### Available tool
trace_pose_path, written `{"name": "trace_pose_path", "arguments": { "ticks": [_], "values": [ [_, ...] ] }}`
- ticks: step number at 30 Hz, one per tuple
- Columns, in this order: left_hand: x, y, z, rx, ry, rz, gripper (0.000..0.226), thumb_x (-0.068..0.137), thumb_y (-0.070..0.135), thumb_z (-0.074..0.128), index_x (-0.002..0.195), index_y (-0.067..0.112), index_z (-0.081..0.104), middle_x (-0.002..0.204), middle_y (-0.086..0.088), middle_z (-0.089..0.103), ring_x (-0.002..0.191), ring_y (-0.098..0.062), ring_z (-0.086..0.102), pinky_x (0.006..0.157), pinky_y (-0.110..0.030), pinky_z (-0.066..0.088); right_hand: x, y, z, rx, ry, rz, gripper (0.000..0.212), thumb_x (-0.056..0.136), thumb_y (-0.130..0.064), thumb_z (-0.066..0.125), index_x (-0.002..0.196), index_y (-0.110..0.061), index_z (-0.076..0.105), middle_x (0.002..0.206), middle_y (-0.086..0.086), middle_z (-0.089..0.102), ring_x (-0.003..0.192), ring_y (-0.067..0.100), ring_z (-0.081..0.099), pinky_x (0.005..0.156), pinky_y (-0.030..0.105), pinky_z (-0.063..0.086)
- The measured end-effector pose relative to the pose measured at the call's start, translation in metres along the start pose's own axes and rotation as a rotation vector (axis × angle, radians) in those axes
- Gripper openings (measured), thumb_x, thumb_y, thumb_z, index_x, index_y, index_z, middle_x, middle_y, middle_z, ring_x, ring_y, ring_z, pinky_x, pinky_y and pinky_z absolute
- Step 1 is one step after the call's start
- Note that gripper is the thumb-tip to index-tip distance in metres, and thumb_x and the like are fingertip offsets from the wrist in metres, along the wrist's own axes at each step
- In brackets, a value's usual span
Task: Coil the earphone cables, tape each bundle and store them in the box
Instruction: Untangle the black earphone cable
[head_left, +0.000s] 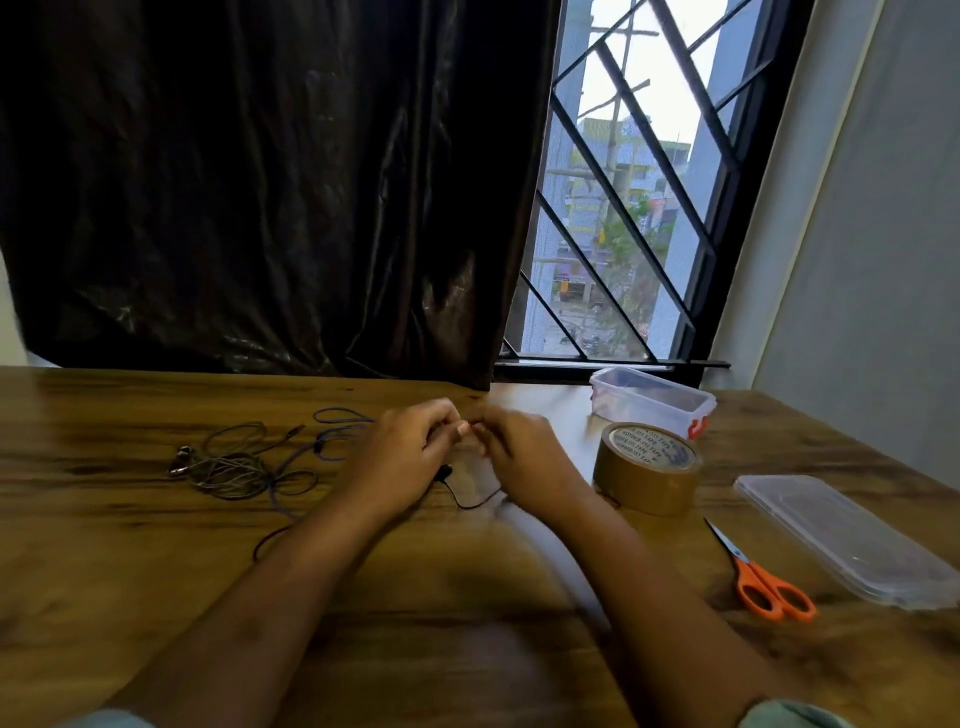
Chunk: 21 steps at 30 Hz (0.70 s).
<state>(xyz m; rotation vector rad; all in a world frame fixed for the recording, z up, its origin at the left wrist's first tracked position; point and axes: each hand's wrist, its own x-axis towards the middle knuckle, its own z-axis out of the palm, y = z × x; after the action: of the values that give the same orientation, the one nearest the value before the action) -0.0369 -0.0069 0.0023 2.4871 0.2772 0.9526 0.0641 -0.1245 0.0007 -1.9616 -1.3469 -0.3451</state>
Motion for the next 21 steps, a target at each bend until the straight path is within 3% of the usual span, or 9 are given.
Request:
{"name": "trace_pose_path", "arguments": {
  "ticks": [5,8,11,13,15,17,19,21],
  "values": [
    [0.002,-0.001,-0.001,0.078,0.020,-0.026,0.022,0.093,0.038,0.051,0.079,0.023,0.058,0.055,0.007,0.049,0.048,-0.004,0.042,0.045,-0.026,0.025,0.001,0.020,-0.021,-0.137,0.237,0.344,0.028,0.095,-0.007,0.041,0.109,-0.016,0.064,0.092,0.002,0.067,0.075,0.019,0.057,0.066,0.025,0.038],
    [0.004,-0.004,-0.002,0.089,0.035,-0.042,0.022,0.094,0.037,0.050,0.078,0.024,0.056,0.055,0.006,0.048,0.049,-0.005,0.041,0.047,-0.024,0.024,-0.003,0.021,-0.027,-0.274,0.271,0.454,0.034,0.093,-0.006,0.041,0.118,-0.017,0.061,0.110,0.009,0.066,0.093,0.026,0.061,0.072,0.031,0.043],
    [0.005,-0.006,-0.002,-0.036,0.061,-0.028,0.022,0.093,0.034,0.052,0.075,0.023,0.055,0.059,0.003,0.054,0.051,-0.007,0.045,0.047,-0.026,0.028,-0.003,0.016,-0.024,-0.361,0.165,0.280,0.055,0.083,-0.003,0.049,0.135,-0.020,0.051,0.135,0.003,0.052,0.121,0.026,0.048,0.098,0.038,0.040],
    [0.004,-0.005,-0.002,-0.021,0.082,-0.002,0.019,0.093,0.033,0.052,0.077,0.024,0.055,0.062,0.005,0.056,0.053,-0.006,0.047,0.047,-0.027,0.031,-0.001,0.005,-0.015,-0.145,0.084,0.062,0.064,0.078,-0.009,0.054,0.140,-0.023,0.046,0.141,0.001,0.048,0.128,0.020,0.044,0.107,0.037,0.036],
    [0.002,-0.001,-0.002,-0.015,0.103,0.023,0.015,0.093,0.032,0.053,0.079,0.025,0.055,0.062,0.009,0.054,0.055,-0.004,0.047,0.047,-0.027,0.030,0.000,-0.006,-0.002,0.100,-0.002,-0.071,0.056,0.080,-0.017,0.052,0.136,-0.019,0.050,0.130,0.002,0.058,0.117,0.009,0.053,0.101,0.024,0.041],
    [0.002,0.000,-0.001,-0.044,0.115,0.044,0.015,0.092,0.031,0.053,0.082,0.022,0.059,0.064,0.007,0.056,0.057,-0.005,0.050,0.049,-0.030,0.035,0.000,-0.008,0.005,0.141,-0.010,-0.131,0.034,0.090,-0.012,0.052,0.124,-0.014,0.060,0.102,-0.003,0.066,0.088,-0.007,0.056,0.079,0.005,0.040],
    [0.002,0.000,-0.001,-0.037,0.110,0.048,0.017,0.092,0.033,0.053,0.082,0.021,0.060,0.064,0.004,0.056,0.057,-0.005,0.050,0.051,-0.031,0.036,0.002,0.001,0.001,0.079,0.071,-0.067,0.023,0.096,-0.008,0.048,0.108,-0.012,0.067,0.082,-0.008,0.062,0.073,-0.005,0.056,0.064,0.005,0.036],
    [0.004,-0.001,-0.001,-0.016,0.088,0.030,0.018,0.092,0.034,0.053,0.082,0.021,0.058,0.064,0.004,0.055,0.058,-0.007,0.049,0.053,-0.032,0.038,0.004,0.014,-0.009,0.009,0.185,0.133,0.025,0.096,-0.007,0.044,0.103,-0.015,0.067,0.078,-0.005,0.060,0.065,0.004,0.055,0.059,0.017,0.037]
  ]
}}
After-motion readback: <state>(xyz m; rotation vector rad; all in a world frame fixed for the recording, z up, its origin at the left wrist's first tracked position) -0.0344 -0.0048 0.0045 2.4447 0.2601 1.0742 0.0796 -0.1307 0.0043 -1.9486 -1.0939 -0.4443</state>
